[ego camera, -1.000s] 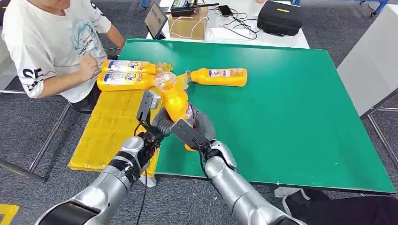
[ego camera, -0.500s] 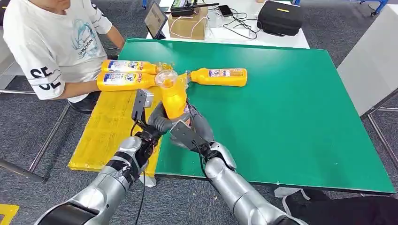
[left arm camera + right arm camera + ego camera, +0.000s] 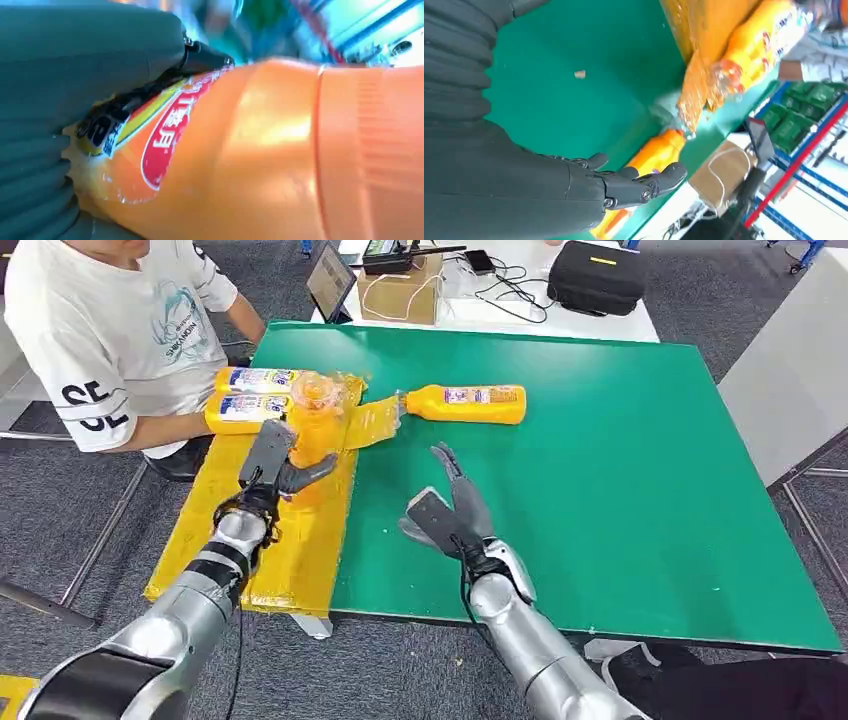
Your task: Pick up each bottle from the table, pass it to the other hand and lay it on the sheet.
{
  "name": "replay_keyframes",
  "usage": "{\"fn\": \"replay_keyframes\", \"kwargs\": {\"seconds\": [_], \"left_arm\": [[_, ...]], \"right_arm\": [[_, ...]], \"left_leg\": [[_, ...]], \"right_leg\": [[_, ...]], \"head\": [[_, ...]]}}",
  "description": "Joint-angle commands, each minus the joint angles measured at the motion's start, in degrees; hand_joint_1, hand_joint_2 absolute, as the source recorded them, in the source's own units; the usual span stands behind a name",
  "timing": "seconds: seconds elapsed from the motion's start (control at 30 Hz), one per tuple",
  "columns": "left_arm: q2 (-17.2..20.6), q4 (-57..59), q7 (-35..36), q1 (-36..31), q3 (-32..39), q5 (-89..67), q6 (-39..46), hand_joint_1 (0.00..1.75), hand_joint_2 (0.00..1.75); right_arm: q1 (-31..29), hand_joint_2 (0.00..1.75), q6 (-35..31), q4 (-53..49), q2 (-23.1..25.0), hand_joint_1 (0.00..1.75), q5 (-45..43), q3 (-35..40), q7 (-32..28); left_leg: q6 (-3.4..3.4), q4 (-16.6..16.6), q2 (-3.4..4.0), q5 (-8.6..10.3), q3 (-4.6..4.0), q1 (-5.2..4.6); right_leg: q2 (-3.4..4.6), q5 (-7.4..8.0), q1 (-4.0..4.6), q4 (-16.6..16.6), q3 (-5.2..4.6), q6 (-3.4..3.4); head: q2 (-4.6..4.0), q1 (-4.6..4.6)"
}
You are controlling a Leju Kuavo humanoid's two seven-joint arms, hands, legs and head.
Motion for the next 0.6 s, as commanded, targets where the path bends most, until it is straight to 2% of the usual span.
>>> {"fn": "replay_keyframes", "kwargs": {"seconds": [0.03, 0.2, 0.3, 0.33, 0.43, 0.6], "left_arm": [[6.17, 15.04, 6.65, -6.94, -9.24, -23.36, 5.36, 1.75, 1.75], [6.25, 15.08, 6.67, -6.91, -9.24, -23.43, 5.33, 1.75, 1.75], [6.61, 15.85, 8.39, -7.07, -10.93, -26.41, 3.01, 1.75, 1.75], [7.07, 16.88, 11.31, -6.81, -13.31, -30.90, 2.79, 1.75, 1.75], [7.47, 18.16, 12.26, -5.61, -14.83, -34.09, 0.79, 1.75, 1.75], [8.82, 19.81, 12.18, -4.81, -17.36, -38.72, -9.99, 1.75, 1.75]], "right_arm": [[-1.43, 1.75, 1.39, -2.39, -0.99, 0.00, -1.88, -2.49, -1.61], [-1.45, 1.75, 1.42, -2.42, -0.99, 0.00, -1.90, -2.47, -1.61], [-1.69, 1.75, 2.04, -2.35, -1.15, 0.00, -2.14, -1.95, -1.74], [-2.39, 1.75, 2.87, -1.63, -0.94, 0.00, -2.68, -1.55, -1.71], [-2.91, 1.75, 3.29, -0.80, -0.68, 0.00, -2.89, -0.91, -1.75], [-3.66, 1.75, 5.04, -0.64, -1.14, 0.00, -3.57, 0.58, -1.73]], "left_leg": [[-0.09, 0.02, 0.00, -0.10, 0.21, 0.06], [-0.09, 0.07, 0.05, -0.14, 0.17, 0.10], [-0.09, 0.05, -0.05, -0.11, 0.15, 0.10], [-0.12, 0.14, -0.03, -0.21, 0.25, 0.14], [-0.11, 0.07, 0.05, -0.17, 0.22, 0.10], [-0.13, 0.09, 0.13, -0.24, 0.30, 0.12]], "right_leg": [[-0.03, -0.11, 0.07, 0.02, 0.21, -0.12], [0.04, -0.10, 0.11, 0.02, 0.19, -0.12], [-0.07, -0.12, 0.11, 0.02, 0.18, -0.12], [-0.05, -0.21, 0.15, 0.08, 0.29, -0.17], [0.06, -0.13, 0.11, 0.03, 0.24, -0.14], [0.12, -0.18, 0.13, 0.06, 0.32, -0.18]], "head": [[0.00, -0.02], [0.00, -0.02], [0.00, -0.02], [0.02, -0.02], [0.00, -0.02], [0.02, 0.00]]}}
